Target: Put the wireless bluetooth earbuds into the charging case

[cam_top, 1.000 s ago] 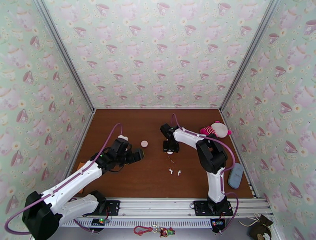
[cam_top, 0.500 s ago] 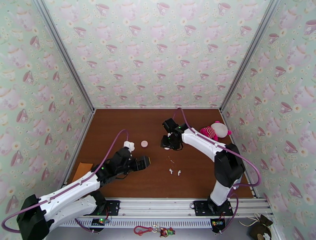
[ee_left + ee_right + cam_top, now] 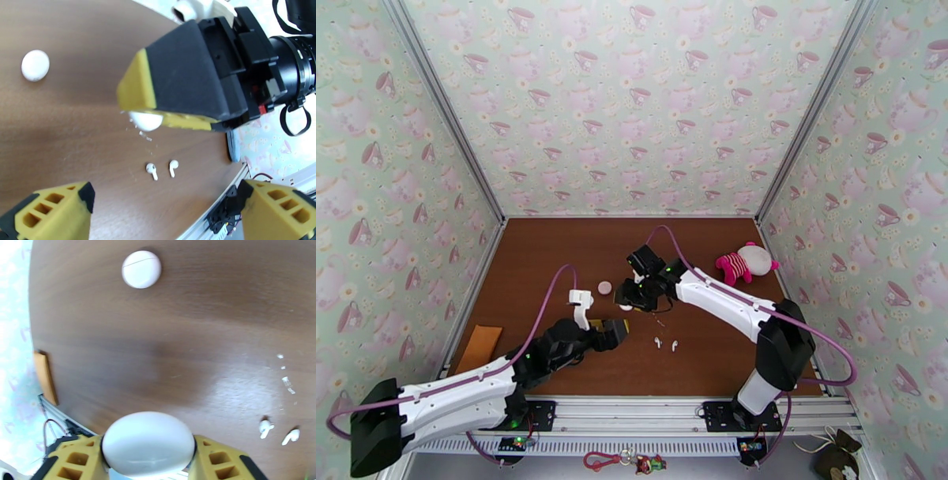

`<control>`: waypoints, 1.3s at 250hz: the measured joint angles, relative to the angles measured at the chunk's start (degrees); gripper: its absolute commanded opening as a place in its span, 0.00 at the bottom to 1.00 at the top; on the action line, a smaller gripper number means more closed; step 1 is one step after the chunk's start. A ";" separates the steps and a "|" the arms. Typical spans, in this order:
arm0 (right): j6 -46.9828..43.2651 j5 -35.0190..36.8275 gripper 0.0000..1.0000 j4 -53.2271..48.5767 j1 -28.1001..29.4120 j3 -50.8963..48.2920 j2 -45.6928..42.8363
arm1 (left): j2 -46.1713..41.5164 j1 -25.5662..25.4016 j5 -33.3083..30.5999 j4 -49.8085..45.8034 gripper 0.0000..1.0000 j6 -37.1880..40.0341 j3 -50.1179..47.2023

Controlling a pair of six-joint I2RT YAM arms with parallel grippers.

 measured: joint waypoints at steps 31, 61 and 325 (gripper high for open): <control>2.05 -1.09 0.37 1.51 0.70 0.00 -1.31 | 2.25 -0.46 -2.36 3.32 0.96 0.70 -0.44; 3.13 -1.49 0.37 2.43 1.44 0.00 -2.60 | 4.59 -0.57 -4.24 5.46 0.94 1.07 -0.44; 6.58 -1.14 0.36 3.82 5.22 -1.07 -3.85 | 9.01 -0.57 -10.67 13.73 0.39 2.27 -0.52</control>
